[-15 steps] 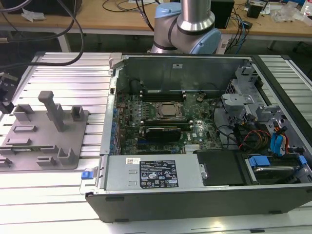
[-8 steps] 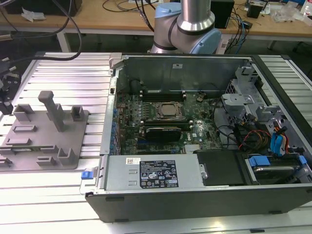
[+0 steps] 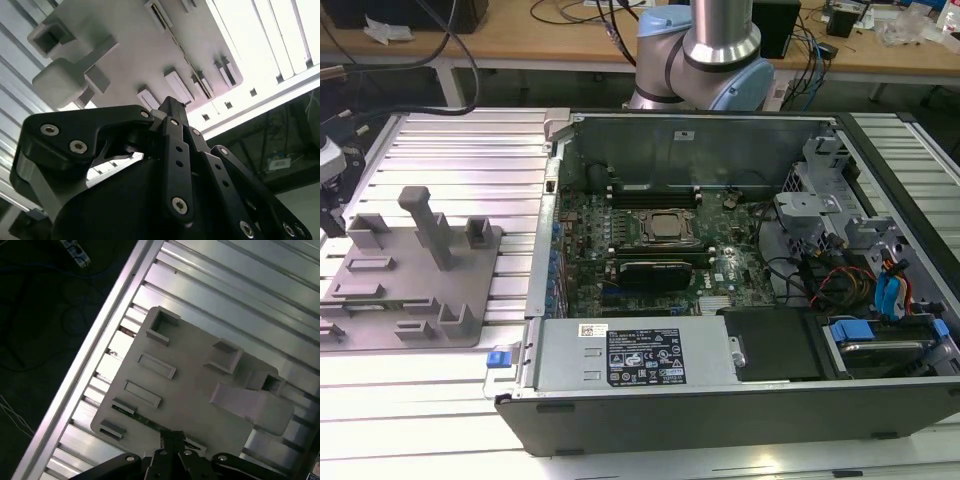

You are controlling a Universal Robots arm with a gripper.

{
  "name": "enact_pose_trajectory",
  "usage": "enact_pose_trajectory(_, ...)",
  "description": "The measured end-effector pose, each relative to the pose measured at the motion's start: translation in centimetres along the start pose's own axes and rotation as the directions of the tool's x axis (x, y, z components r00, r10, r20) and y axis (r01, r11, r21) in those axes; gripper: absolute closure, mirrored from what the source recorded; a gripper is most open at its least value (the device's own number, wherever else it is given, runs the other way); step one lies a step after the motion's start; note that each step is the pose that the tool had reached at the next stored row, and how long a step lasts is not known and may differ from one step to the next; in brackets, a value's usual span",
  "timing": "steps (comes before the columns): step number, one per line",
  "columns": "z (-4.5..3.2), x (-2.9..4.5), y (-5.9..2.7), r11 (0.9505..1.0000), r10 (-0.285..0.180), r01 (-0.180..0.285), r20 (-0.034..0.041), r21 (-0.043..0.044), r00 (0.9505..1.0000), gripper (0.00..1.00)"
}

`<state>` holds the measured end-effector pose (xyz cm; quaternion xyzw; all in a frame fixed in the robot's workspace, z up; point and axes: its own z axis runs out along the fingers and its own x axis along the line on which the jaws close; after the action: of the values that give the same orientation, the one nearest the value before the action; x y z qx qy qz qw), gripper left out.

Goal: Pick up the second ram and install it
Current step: 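Pick up the second ram and move it above second insertion slot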

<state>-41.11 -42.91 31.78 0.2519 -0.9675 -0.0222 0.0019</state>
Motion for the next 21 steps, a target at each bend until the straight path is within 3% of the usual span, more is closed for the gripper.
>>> enact_pose_trajectory(1,0.07,0.00,0.00,0.9990,-0.045,0.045,-0.0019,-0.0003,0.9990,0.92)
enact_pose_trajectory(2,0.16,0.00,-0.01,0.9945,-0.104,0.104,-0.0045,-0.0010,0.9945,0.92)
enact_pose_trajectory(4,0.21,0.00,-0.01,0.9895,-0.144,0.144,-0.0062,-0.0015,0.9895,0.92)
enact_pose_trajectory(5,0.30,0.00,-0.01,0.9788,-0.205,0.205,-0.0088,-0.0025,0.9787,0.92)
enact_pose_trajectory(6,0.36,0.00,-0.02,0.9708,-0.240,0.240,-0.0103,-0.0031,0.9707,0.92)
enact_pose_trajectory(8,0.47,0.00,-0.02,0.9497,-0.313,0.313,-0.0133,-0.0046,0.9496,0.92)
enact_pose_trajectory(9,0.55,0.00,-0.03,0.9330,-0.360,0.360,-0.0153,-0.0056,0.9329,0.92)
enact_pose_trajectory(11,0.63,0.00,-0.03,0.9132,-0.408,0.408,-0.0172,-0.0069,0.9130,0.92)
enact_pose_trajectory(14,0.82,0.01,-0.04,0.8548,-0.519,0.519,-0.0216,-0.0103,0.8546,0.92)
enact_pose_trajectory(15,0.91,0.01,-0.04,0.8232,-0.568,0.568,-0.0235,-0.0120,0.8228,0.92)
enact_pose_trajectory(18,1.10,0.01,-0.05,0.7541,-0.657,0.657,-0.0269,-0.0157,0.7536,0.92)
enact_pose_trajectory(20,1.17,0.01,-0.05,0.7267,-0.687,0.687,-0.0281,-0.0172,0.7261,0.92)
enact_pose_trajectory(21,1.24,0.01,-0.06,0.6976,-0.716,0.716,-0.0292,-0.0187,0.6970,0.92)
